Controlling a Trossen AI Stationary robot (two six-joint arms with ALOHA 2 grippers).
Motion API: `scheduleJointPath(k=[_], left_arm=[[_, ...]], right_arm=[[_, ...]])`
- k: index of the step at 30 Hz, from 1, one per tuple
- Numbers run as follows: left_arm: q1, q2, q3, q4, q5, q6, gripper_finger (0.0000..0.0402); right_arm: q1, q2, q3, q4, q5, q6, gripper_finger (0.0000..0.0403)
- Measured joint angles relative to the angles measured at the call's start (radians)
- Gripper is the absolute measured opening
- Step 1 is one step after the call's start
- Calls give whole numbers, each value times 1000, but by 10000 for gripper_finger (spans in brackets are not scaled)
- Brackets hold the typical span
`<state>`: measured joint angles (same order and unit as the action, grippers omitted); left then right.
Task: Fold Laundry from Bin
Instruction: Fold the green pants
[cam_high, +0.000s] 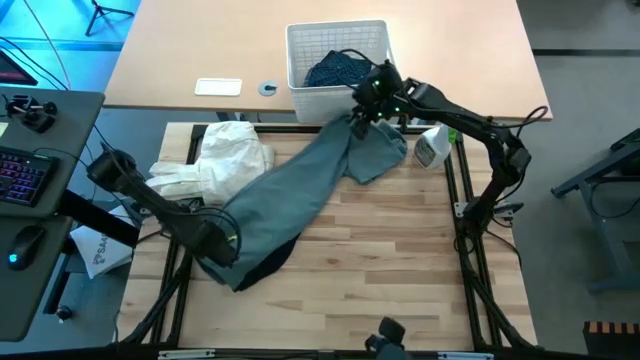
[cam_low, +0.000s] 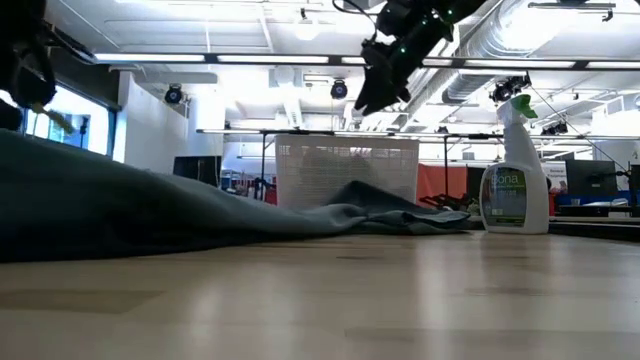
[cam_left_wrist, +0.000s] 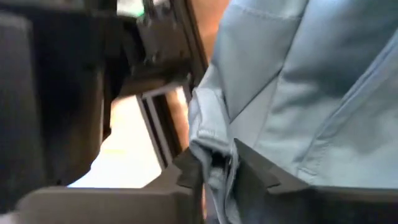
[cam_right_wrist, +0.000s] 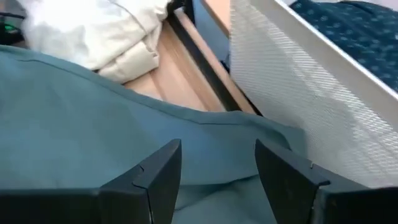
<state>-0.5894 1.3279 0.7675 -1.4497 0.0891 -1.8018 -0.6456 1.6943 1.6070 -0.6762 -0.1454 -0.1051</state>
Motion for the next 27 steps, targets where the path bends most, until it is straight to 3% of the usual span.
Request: scheduleJointPath(k=[4, 7, 11, 15, 17, 19, 23, 27], left_arm=[[-12, -86, 41, -61, 49, -2, 126], [-14, -164, 129, -128, 39, -42, 162], [-35, -252, 246, -78, -127, -149, 180], [-74, -262, 288, 74, -353, -185, 178], [-81, -239, 281, 143, -459, -164, 175], [-57, -201, 254, 185, -490, -160, 171], [45, -113, 181, 214, -406, -93, 163], [147, -35, 144, 274, -387, -19, 159]], right_arm=[[23, 0, 0, -3, -75, -5, 200], [40, 0, -3, -23, -202, -12, 200], [72, 2, -71, -17, -400, -64, 200], [121, 3, -190, 61, -482, -76, 200], [147, 3, -256, 136, -460, -63, 200], [170, 17, -319, 254, -361, 2, 197], [176, 94, -398, 455, -157, 100, 180], [155, 218, -357, 535, -96, 139, 144]])
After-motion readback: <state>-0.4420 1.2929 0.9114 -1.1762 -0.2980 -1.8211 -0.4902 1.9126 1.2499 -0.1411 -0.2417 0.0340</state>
